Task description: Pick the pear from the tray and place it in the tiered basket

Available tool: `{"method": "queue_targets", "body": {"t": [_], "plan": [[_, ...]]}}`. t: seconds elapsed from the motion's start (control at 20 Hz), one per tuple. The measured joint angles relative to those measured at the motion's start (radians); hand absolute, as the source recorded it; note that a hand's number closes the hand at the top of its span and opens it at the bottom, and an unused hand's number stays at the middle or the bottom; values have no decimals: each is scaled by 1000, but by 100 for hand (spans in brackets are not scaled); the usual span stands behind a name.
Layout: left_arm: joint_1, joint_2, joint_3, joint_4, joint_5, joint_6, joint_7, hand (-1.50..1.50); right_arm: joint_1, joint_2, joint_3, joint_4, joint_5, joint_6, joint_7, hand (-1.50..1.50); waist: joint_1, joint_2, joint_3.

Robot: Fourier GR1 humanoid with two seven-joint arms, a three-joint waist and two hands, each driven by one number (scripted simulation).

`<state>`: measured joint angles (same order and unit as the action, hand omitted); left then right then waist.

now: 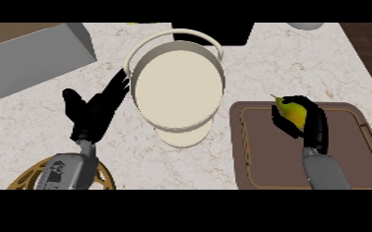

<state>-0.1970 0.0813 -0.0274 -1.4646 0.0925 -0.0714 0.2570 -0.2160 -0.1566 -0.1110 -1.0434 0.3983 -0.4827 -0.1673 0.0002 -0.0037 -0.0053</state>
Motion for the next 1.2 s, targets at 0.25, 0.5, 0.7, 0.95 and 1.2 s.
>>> {"method": "queue_targets", "body": {"t": [0.25, 0.5, 0.7, 0.95, 1.2], "plan": [[24, 4, 7, -35, 1, -8, 9, 0, 61, 25, -8, -104, -44, -8, -24, 150, -2, 1, 3], [32, 7, 11, -32, -2, -9, 1, 0, 191, -6, 149, -207, 142, 10, 58, 150, -4, -13, -11], [40, 13, 16, -35, -4, -7, 0, 0, 277, -61, 268, -282, 300, 53, 127, 150, -11, -28, -27], [56, 15, 27, -45, -3, 4, 4, 0, 426, -54, 382, -533, 380, 135, 293, 150, -43, -25, -17], [72, 19, 37, -46, 3, 2, 0, 0, 555, -88, 456, -910, 426, 224, 432, 150, -60, -20, -8]]}}
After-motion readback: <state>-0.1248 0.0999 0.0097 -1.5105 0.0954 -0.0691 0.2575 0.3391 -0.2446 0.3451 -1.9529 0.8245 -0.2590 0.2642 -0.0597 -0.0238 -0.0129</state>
